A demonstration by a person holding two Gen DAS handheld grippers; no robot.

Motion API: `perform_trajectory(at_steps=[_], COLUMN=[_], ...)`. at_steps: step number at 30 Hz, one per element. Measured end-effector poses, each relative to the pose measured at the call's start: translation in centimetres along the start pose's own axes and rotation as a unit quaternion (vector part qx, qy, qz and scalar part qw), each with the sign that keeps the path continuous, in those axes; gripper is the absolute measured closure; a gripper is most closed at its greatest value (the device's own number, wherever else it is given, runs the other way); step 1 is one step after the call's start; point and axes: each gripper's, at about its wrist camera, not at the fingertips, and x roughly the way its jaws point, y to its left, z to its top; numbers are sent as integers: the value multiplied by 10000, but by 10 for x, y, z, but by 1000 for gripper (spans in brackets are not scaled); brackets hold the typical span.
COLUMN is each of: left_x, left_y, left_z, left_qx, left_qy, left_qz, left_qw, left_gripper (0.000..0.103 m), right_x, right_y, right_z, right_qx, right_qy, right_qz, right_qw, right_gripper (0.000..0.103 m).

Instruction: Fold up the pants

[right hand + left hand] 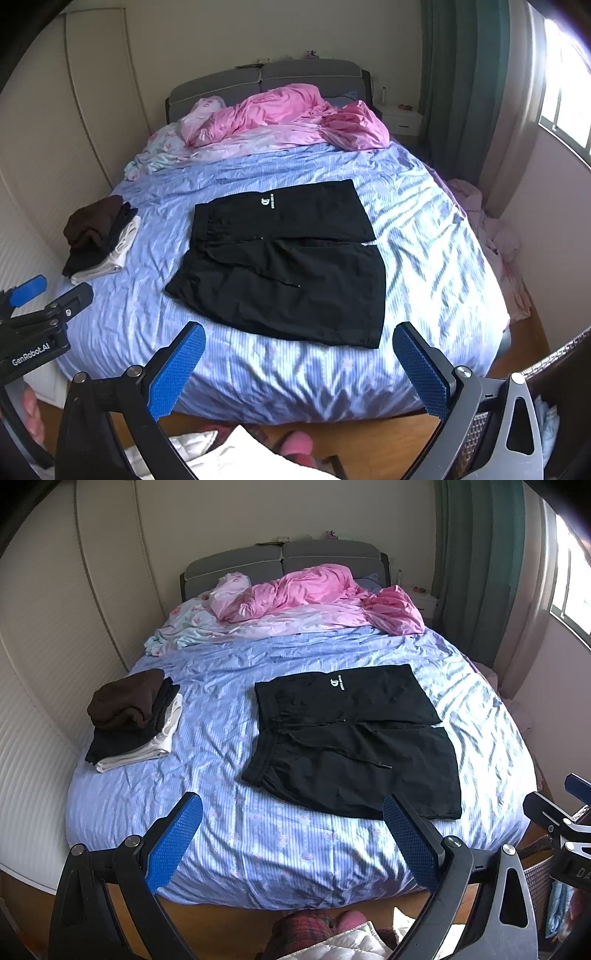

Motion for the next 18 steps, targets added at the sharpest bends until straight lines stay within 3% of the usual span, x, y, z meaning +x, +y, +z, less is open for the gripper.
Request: perform_trajectory(at_steps=[18], left_x=[-5], left_y=[-5], left_z=[3], left_qx=[96], left_qy=[-142], left_qz=[-39], left_qw=[9998], left_gripper=[3], right_x=[-7], right_y=[-10], right_z=[10], right_qx=[78], right_qy=[-101], right_qz=[-4], right_qw=[9999], right_gripper=[0])
